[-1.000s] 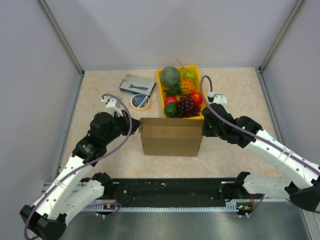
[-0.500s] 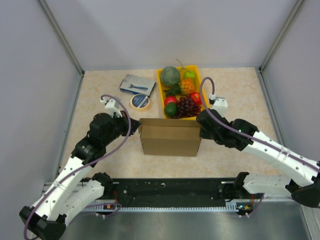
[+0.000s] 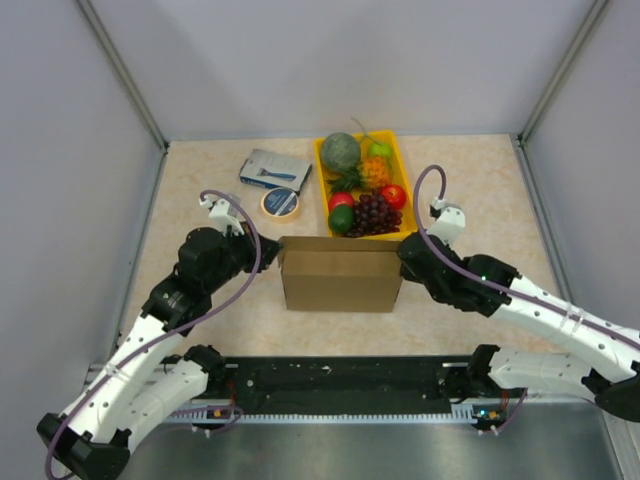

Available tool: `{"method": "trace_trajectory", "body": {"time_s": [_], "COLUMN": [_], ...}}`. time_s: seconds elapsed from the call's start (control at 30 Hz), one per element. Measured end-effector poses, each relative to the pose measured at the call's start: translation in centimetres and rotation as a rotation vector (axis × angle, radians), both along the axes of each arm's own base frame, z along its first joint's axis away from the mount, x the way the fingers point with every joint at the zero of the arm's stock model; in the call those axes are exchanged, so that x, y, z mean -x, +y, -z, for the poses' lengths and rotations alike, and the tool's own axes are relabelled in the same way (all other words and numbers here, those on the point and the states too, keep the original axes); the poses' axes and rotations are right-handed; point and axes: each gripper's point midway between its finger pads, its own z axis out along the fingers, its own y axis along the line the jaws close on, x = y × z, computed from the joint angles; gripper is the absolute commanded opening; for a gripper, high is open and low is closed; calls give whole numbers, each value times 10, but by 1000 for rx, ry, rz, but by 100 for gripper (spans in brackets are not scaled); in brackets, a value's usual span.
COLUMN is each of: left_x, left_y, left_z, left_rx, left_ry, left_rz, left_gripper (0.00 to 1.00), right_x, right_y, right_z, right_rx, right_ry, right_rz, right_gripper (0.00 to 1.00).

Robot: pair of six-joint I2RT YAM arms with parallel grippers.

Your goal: Fold the paper box

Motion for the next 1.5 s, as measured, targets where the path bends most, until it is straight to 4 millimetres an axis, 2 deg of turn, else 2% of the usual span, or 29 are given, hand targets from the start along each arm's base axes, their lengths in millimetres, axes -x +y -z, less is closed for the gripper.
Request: {"method": "trace_trajectory", "body": {"time_s": [0.4, 0.77, 1.17, 1.5], "left_x": [-3, -7, 1, -2], "left_y": [-1, 4, 9, 6], "left_z": [3, 11, 11, 16], "left_rx": [-17, -92, -190, -149], "left_ry": [-1, 42, -14, -17], "left_rz": [-34, -131, -84, -102], "left_gripper": [0, 0, 0, 0], "right_x": [2, 4, 6, 6], "right_y": [0, 10, 11, 12], "right_z": [1, 4, 5, 5], "right_rx": [15, -9, -16, -17], "right_ry": [-45, -54, -58, -57], "right_rz": [-77, -143, -160, -165], "right_gripper": [0, 0, 0, 0]}}
